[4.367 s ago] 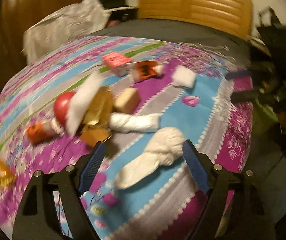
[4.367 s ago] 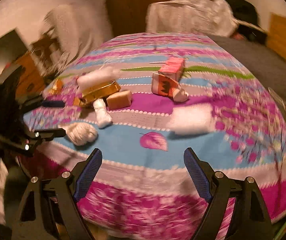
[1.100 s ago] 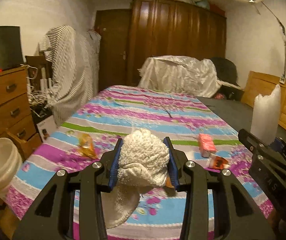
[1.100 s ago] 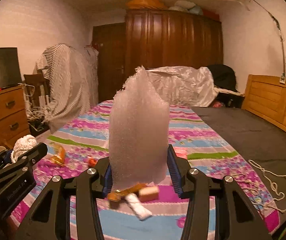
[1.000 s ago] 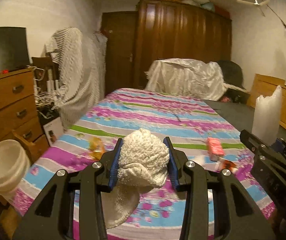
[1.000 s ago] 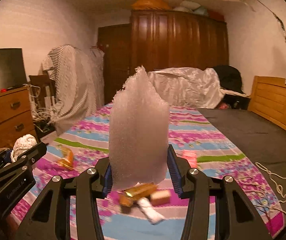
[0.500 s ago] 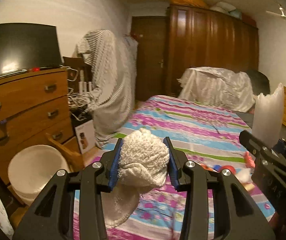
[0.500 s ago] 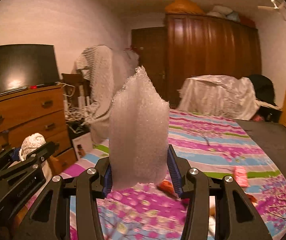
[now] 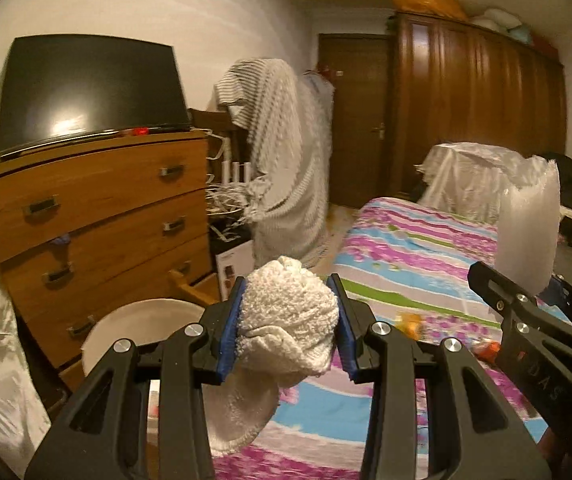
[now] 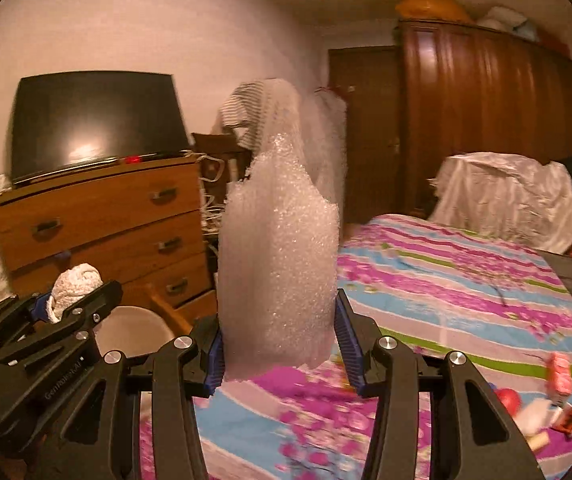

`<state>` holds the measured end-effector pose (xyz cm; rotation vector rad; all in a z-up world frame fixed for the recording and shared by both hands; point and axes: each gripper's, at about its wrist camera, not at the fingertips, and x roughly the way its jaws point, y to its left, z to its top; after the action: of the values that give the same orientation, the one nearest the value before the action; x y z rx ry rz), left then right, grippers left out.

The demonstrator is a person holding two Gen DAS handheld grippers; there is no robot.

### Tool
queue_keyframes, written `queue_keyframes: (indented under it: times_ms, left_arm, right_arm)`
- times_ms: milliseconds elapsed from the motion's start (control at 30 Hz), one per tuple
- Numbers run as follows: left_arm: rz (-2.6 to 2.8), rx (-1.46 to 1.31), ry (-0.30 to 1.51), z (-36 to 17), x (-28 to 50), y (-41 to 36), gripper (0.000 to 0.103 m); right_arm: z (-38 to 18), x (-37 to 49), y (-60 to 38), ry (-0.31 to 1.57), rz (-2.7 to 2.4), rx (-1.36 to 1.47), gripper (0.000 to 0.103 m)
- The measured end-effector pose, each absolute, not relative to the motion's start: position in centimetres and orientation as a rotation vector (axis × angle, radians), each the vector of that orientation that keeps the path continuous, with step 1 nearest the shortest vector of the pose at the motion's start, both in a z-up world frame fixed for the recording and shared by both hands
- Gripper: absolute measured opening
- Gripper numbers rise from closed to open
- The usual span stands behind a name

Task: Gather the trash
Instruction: 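Lift the knit cloth and foam sheet and carry both toward the white basin, then open both tools to drop the knit cloth and foam sheet into the basin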

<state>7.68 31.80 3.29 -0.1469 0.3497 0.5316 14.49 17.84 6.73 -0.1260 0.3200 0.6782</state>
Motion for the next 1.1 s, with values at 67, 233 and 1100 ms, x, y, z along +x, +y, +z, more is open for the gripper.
queue_keyframes:
  times_ms: [67, 233, 1100]
  left_arm:
    - [0.555, -0.153, 0.356, 3.3, 7.4, 33.3, 0.039]
    - [0.611, -0.182, 0.379, 2.9, 6.5, 37.6, 0.039]
    - [0.584, -0.377, 0.747, -6.4, 7.1, 56.3, 0.039]
  right_arm:
    - [7.0, 14.2, 20.2, 0.327, 0.710, -0.138, 0.048]
    - [7.5, 13.3, 26.0, 0.340, 0.784, -0.186, 0.048]
    - [-3.2, 19.9, 53.5, 0.959, 1.114, -0.574, 0.048]
